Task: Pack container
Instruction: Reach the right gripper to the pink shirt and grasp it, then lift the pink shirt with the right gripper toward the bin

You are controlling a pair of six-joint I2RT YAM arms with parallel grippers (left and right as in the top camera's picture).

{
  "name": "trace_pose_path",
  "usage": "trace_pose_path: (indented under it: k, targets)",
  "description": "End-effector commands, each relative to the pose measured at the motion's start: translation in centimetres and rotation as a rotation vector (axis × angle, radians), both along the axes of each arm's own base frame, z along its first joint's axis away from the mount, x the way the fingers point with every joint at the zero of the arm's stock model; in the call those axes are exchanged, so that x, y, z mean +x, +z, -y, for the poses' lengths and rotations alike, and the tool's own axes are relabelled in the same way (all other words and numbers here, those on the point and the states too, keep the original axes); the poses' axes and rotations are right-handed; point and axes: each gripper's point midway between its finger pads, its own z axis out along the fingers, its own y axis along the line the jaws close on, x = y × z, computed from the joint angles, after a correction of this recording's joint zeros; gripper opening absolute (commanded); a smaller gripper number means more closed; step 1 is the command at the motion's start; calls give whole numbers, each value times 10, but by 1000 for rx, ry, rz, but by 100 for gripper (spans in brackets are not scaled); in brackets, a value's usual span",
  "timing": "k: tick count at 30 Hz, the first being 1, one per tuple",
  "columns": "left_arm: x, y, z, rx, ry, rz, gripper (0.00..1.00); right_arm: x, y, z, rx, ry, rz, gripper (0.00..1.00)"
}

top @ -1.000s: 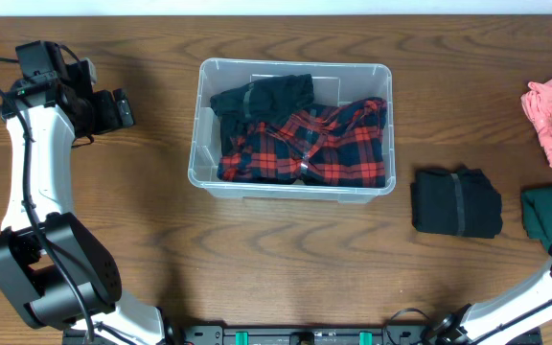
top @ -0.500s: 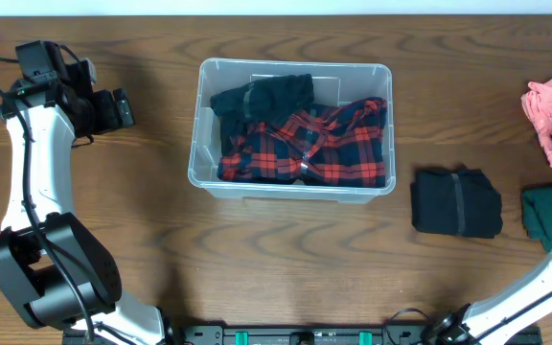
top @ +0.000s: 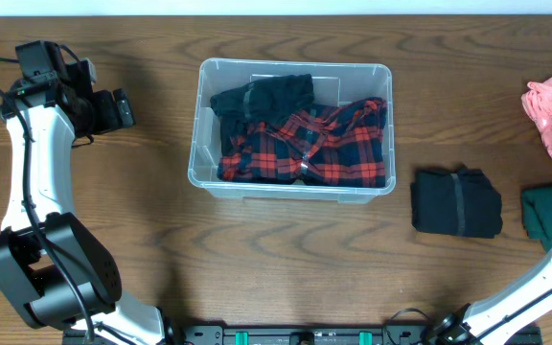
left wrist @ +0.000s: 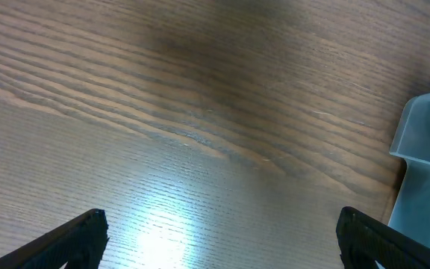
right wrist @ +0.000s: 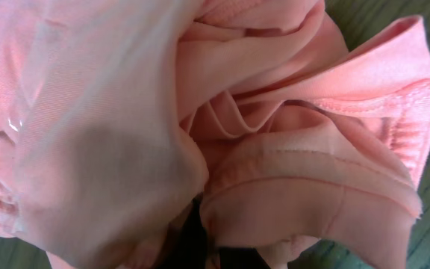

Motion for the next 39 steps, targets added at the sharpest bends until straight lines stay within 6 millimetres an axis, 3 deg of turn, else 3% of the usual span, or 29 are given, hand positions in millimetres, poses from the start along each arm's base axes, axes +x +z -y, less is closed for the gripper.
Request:
trace_pose_path:
  k: [1,5,9,17,22,28,35,39]
  targets:
    - [0,-3,1,-5,-9,-6,98,-4,-13,-5,28,8,-24,1]
    - [0,-3,1,-5,-9,-6,98,1,-5,-12,43,55,-1,1]
    - [0,-3,1,-5,-9,-6,98,7,23,-20,30,83,34,1]
    - [0,-3,1,-5,-9,-6,98,42,133,-69,-56,258,225,1]
    - [0,-3,1,-5,-9,-6,98,54,186,-110,-100,348,306,1]
    - [0,-3,1,-5,-9,-6,98,66,246,-179,-162,516,410,1]
    - [0,-3,1,-5,-9,-6,98,63,326,-295,-203,816,617,1]
    - [0,-3,1,-5,-9,-6,98,52,357,-357,-204,953,711,1]
